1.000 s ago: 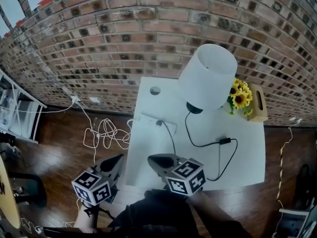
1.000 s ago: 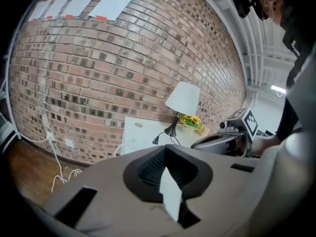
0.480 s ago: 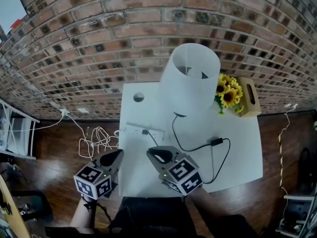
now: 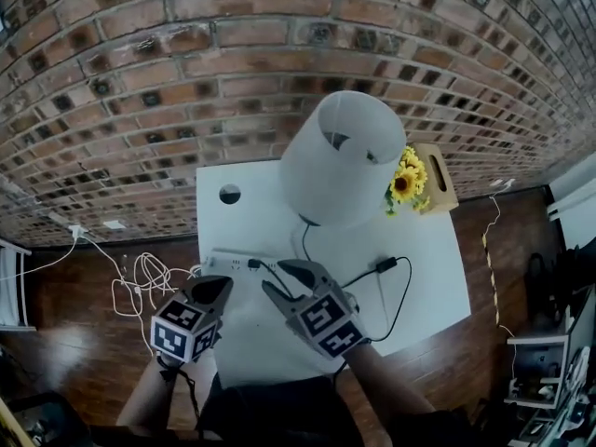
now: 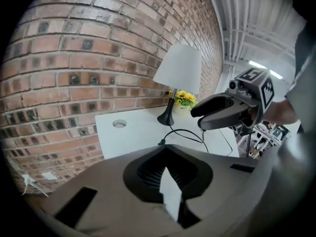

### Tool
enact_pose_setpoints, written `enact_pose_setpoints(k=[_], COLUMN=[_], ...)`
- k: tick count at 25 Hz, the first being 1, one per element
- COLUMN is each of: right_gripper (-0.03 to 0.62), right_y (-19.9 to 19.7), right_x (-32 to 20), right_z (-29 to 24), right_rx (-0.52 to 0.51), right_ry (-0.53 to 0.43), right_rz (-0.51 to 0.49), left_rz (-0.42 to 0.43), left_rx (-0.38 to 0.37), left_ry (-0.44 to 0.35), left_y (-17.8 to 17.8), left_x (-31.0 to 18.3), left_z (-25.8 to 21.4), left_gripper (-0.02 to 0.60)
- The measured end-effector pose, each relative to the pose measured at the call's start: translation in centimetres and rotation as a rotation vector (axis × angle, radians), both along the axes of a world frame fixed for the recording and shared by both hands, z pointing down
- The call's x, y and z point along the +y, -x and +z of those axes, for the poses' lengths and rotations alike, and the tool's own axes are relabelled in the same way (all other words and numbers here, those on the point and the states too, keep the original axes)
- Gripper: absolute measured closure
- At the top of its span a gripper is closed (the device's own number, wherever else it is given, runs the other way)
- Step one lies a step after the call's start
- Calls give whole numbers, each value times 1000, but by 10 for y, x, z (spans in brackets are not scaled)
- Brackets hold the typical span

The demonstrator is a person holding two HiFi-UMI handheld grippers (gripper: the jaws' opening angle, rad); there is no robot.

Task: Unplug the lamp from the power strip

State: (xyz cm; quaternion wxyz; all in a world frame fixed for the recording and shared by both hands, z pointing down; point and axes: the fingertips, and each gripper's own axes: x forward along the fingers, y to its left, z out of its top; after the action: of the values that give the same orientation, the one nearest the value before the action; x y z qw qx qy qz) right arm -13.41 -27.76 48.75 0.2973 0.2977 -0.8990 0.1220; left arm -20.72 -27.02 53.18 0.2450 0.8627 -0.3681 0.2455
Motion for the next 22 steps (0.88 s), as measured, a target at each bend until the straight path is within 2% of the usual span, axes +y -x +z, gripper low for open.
enact_pose_setpoints(k=[5,9,18,22], right_gripper=[400,395,395,439], right_y=[10,16,39,44], right_x=[-14,-25,-32,-28], right_z=[23,52,96,112], right_rx=[101,220,351,400], right_ry=[10,27,29,31], right_rz=[-30,-98,-273,-345], left_rz=[70,70,122,92], left_rx=[-23,-14,-98,-103], left_ry=[39,88,133,163], left_y=[-2,-8,-14,-14], left_x=[-13,-22,-25,-24], left_z=[22,41,65,79], left_gripper=[565,565,565,563])
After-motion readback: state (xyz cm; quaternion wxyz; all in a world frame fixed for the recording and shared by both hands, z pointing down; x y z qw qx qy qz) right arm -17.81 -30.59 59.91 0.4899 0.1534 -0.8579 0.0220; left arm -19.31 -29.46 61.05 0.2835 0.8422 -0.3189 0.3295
